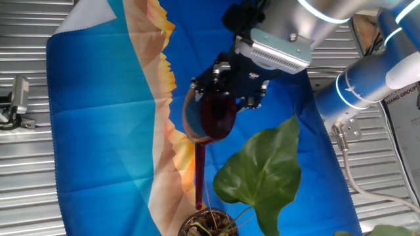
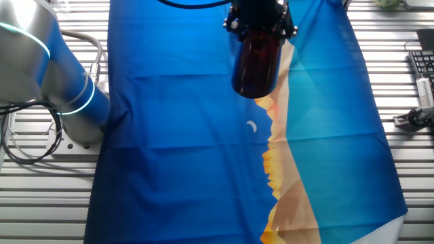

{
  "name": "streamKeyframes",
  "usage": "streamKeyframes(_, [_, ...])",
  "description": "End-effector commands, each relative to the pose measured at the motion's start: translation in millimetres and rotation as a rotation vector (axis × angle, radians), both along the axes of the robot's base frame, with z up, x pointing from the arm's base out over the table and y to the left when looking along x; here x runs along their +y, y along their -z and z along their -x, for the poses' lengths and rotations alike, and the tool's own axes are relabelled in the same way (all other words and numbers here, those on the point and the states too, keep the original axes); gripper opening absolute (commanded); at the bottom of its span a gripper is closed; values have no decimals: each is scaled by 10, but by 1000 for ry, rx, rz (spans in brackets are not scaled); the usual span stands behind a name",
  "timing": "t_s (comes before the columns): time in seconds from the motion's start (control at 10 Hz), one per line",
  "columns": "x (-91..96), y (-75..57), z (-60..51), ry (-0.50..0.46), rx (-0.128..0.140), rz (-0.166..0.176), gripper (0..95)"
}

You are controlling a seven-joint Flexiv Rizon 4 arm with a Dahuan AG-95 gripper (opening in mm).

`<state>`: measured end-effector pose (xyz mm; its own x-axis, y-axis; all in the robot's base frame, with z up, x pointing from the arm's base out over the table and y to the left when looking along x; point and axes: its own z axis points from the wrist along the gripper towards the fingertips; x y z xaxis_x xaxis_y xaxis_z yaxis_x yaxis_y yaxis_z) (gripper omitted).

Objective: Water the plant

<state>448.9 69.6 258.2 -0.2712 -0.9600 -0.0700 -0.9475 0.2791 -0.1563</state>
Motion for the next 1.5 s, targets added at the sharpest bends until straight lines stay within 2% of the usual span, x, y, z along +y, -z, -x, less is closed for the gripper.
streamKeyframes(0.1, [-1, 9, -4, -1, -3, 0, 0])
streamKeyframes(0.6, [-34, 93, 41, -20, -10, 15, 0])
streamKeyframes(1.5, [-80, 255, 12, -51, -24, 32, 0])
